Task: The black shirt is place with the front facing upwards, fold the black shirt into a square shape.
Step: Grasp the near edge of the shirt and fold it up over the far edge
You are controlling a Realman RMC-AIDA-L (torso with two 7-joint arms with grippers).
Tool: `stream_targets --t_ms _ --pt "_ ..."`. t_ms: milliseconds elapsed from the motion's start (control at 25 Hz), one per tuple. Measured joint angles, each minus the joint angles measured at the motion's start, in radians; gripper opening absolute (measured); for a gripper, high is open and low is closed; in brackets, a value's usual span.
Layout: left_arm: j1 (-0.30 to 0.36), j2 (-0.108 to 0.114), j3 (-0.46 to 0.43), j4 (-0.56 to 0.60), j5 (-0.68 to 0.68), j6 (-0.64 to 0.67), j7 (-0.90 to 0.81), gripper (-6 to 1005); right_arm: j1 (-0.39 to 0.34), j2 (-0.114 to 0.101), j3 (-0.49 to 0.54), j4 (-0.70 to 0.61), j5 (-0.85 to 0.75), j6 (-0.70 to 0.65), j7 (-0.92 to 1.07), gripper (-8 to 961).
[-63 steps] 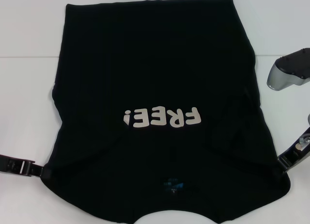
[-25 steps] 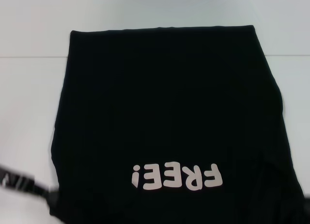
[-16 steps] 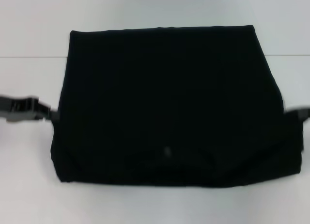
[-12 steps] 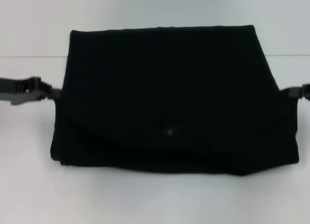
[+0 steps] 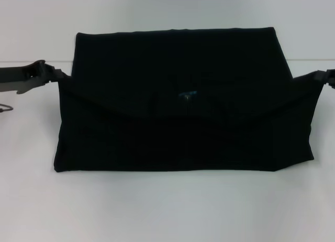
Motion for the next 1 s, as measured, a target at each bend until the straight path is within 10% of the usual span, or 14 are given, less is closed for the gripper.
stream_targets --t_ms 560,1000 --pt "-0.040 -0.089 0.027 -0.004 -0.038 -0.276 0.046 67 0.064 0.072 -0.069 0.020 0.009 0.280 -0.093 59" --pt "0.001 -0.096 0.063 -0.008 -0.172 -0.264 0.110 79 0.069 0.101 -0.112 0.025 0.009 0.341 -0.185 65"
